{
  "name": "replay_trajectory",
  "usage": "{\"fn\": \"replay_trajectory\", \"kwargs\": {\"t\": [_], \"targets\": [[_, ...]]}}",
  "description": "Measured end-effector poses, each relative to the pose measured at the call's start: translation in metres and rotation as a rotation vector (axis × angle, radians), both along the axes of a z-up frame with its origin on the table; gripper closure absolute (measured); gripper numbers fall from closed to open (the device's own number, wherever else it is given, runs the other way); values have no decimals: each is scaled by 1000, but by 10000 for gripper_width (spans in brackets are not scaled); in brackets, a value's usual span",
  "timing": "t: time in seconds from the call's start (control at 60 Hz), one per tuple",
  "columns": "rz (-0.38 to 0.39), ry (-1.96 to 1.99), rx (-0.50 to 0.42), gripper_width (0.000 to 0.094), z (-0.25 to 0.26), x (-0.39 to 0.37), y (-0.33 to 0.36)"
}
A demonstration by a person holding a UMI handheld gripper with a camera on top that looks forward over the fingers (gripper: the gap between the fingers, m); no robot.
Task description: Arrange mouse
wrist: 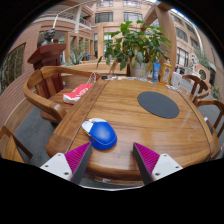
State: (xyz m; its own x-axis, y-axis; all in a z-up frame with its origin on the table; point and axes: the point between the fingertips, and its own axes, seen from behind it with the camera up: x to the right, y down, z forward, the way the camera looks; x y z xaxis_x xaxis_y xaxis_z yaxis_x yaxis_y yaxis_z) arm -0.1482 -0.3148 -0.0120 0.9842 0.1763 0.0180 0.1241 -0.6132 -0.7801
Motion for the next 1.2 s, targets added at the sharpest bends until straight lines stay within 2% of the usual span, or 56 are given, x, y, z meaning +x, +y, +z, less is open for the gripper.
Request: {"fn": "replay_trajectory", "kwargs": {"t": [0.133,0.2,0.283,0.35,0.567,0.633,0.683,0.767,0.883,0.95,1.017,1.083,1.2], "targets": [[32,2,20,91,-1,-23,34],[37,3,28,136,0,-28,49],[43,8,38,243,-2,-35,65],[49,4,48,389,1,-38,70],[51,-12,61,557,3,-44,82],[57,12,70,567,12,-50,90],[58,21,109,565,34,-51,99],[75,73,213,566,92,-54,115],[95,166,394,566,205,-44,139],[74,186,498,568,257,-21,154],[33,163,544,569,274,13,173],[-22,133,523,569,263,48,204],[-112,71,368,570,185,106,242]]}}
